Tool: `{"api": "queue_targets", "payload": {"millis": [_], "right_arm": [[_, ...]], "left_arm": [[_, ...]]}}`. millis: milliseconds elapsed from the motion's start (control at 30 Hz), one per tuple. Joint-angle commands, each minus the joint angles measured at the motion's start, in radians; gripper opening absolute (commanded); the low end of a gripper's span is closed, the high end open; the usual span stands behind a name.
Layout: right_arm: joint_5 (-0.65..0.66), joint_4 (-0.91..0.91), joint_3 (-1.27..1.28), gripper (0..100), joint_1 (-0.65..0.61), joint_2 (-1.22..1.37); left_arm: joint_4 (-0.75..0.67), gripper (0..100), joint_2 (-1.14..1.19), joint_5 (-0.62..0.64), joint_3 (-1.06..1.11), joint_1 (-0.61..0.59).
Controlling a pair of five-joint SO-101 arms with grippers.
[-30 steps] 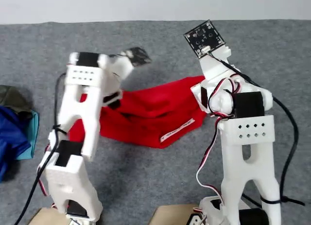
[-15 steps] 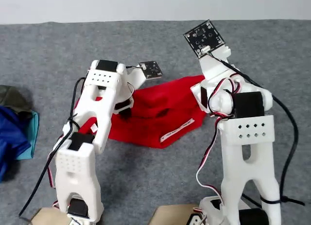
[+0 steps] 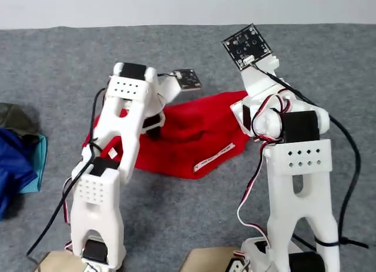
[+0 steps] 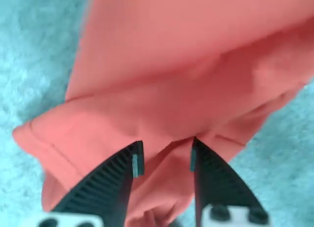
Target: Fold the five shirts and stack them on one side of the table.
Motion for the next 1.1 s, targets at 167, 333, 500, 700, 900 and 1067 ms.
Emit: {"api": "queue_targets", "payload": {"millis": [167,333,500,700,900,1067], "right_arm": [[-0.009,-0.021,-0.012,0.9,0.001,-0.039],[-0.009,-0.021,-0.012,0.9,0.001,-0.039],[-0.009,-0.021,-0.012,0.9,0.001,-0.036],[-0.009,-0.021,-0.012,0.9,-0.004,-0.033],[-0.009,-0.021,-0.012,0.9,-0.001,-0.035],[-0.009,-0.021,-0.012,0.9,-0.001,-0.038]], "left_arm": [[-0.048,16,0.025,-0.012,0.005,0.006],[-0.141,16,0.072,-0.015,-0.001,-0.066],[-0.152,16,0.130,-0.015,-0.108,-0.141],[-0.149,16,0.218,-0.015,-0.265,-0.218],[-0.106,11,0.285,-0.017,-0.355,-0.242],[-0.091,8,0.331,-0.017,-0.432,-0.238]]}}
